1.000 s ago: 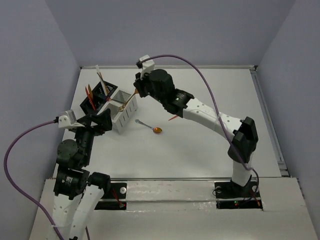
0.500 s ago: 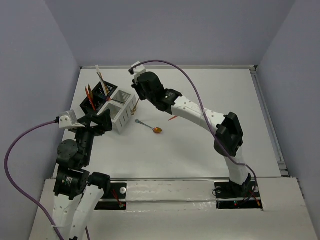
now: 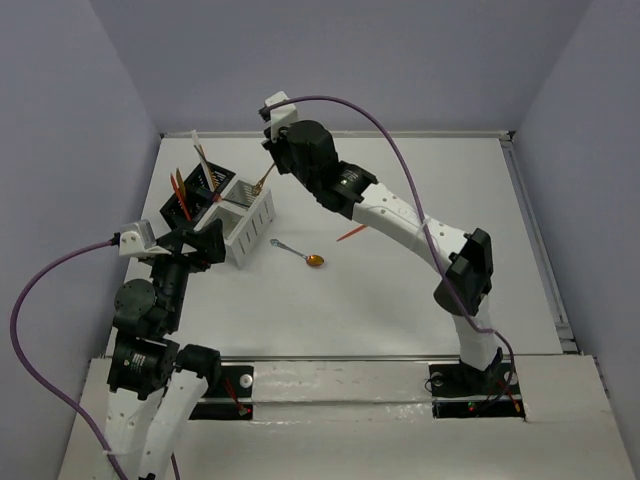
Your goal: Sort the eating utensils into containers
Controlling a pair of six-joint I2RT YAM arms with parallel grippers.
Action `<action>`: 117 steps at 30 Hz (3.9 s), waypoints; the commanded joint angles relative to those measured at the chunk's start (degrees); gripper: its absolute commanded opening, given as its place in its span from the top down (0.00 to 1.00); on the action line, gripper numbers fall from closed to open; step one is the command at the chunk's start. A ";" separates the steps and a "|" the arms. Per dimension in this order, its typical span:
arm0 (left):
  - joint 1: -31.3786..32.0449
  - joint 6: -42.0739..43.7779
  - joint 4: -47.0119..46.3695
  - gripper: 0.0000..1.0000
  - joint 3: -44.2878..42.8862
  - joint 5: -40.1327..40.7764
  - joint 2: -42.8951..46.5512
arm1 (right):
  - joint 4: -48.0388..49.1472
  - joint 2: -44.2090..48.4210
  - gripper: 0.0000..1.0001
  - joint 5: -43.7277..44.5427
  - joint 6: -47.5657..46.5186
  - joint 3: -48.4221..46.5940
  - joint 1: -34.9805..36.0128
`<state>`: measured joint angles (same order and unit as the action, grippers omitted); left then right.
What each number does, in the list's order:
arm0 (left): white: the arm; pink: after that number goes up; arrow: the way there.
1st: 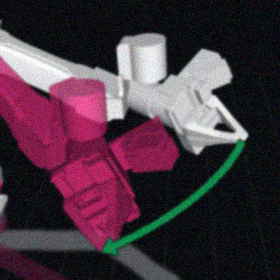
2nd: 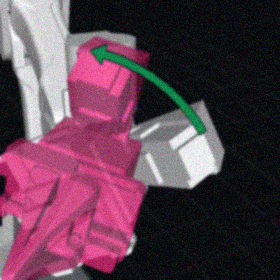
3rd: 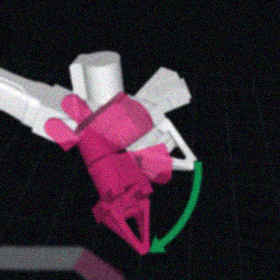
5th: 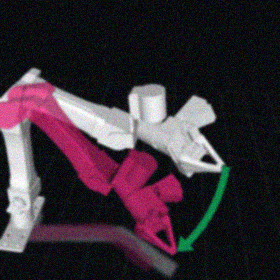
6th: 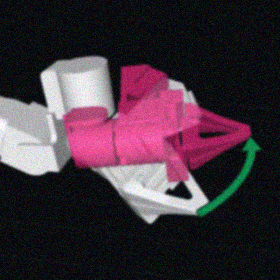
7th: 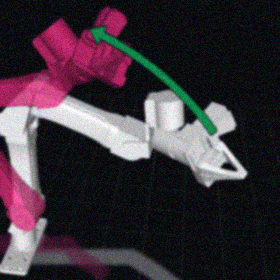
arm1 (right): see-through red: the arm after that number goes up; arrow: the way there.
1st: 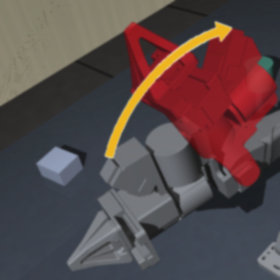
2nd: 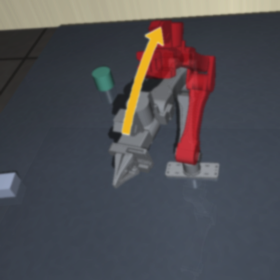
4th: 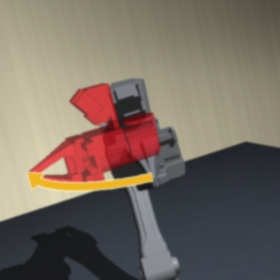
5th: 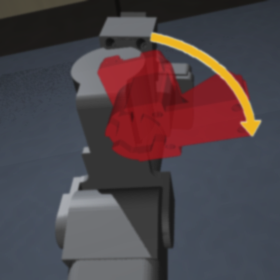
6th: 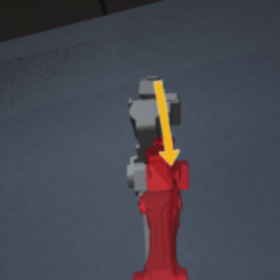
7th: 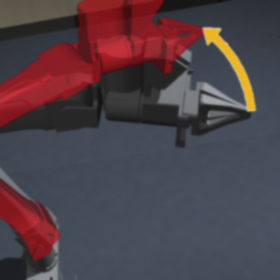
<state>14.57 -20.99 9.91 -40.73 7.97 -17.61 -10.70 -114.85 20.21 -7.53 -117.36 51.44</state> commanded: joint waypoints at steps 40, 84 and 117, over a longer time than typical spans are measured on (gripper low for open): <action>0.20 1.31 -4.02 0.01 0.83 -2.78 -1.29 | 15.61 5.66 0.32 -4.12 5.59 12.73 0.33; -0.33 1.48 -4.46 0.01 1.18 -7.00 -2.26 | 33.55 8.68 0.52 -11.41 62.99 66.38 -4.24; -0.33 2.27 -11.49 0.12 2.67 -41.35 -17.71 | -7.48 30.55 0.93 -19.14 13.34 54.79 -4.77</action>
<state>14.50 -19.79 3.62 -38.70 -20.75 -31.55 -6.42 -87.79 8.29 18.22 -58.37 46.83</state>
